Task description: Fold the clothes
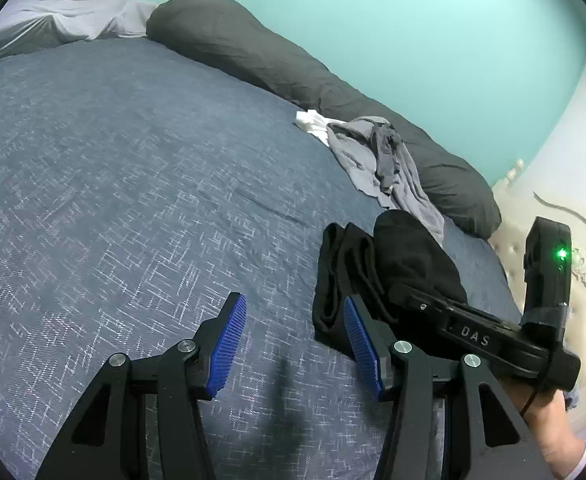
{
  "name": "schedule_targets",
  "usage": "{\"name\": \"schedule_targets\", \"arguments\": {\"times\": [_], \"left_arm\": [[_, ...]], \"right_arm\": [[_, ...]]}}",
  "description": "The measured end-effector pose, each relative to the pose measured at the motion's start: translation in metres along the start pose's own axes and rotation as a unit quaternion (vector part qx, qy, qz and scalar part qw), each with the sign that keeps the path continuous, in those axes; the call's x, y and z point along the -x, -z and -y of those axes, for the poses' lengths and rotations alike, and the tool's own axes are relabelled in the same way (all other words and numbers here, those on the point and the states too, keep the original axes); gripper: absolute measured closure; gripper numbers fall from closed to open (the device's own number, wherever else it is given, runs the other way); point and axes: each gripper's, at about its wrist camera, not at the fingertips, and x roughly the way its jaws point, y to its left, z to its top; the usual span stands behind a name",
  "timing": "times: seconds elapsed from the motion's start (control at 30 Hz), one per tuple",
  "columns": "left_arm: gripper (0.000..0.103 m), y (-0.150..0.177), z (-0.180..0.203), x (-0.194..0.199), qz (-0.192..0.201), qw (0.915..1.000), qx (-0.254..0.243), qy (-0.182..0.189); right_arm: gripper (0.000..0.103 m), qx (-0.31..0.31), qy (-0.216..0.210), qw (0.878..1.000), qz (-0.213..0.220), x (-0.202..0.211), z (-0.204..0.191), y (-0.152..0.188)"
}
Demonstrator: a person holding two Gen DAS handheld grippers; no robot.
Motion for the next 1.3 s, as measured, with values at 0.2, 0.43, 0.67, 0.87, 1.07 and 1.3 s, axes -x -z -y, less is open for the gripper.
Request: {"name": "schedule_targets", "arguments": {"times": [0.2, 0.43, 0.67, 0.87, 1.07, 1.3], "left_arm": [[0.048, 0.001, 0.001, -0.002, -0.002, 1.0, -0.002, 0.0], [0.048, 0.001, 0.001, -0.003, -0.001, 1.0, -0.001, -0.002], [0.048, 0.003, 0.007, -0.008, -0.007, 0.9999, -0.003, 0.007], [0.048, 0.005, 0.017, -0.015, -0.016, 0.9996, -0.014, 0.018], [0.048, 0.006, 0.016, -0.016, -0.017, 0.9997, -0.012, 0.016], [0.048, 0.007, 0.017, -0.017, -0.019, 0.9996, -0.013, 0.018]], "right_arm": [[0.074, -0.005, -0.041, 0.999, 0.006, 0.015, 0.006, 0.002], [0.073, -0.054, -0.076, 0.995, 0.021, 0.05, 0.032, 0.001], [0.073, -0.116, -0.056, 0.99, 0.055, 0.075, 0.077, -0.008], [0.073, -0.129, -0.001, 0.992, 0.012, 0.049, 0.093, -0.009], [0.073, -0.105, -0.041, 0.994, 0.0, 0.033, 0.056, 0.017], [0.073, -0.129, -0.072, 0.989, 0.002, 0.031, 0.047, 0.039]]}}
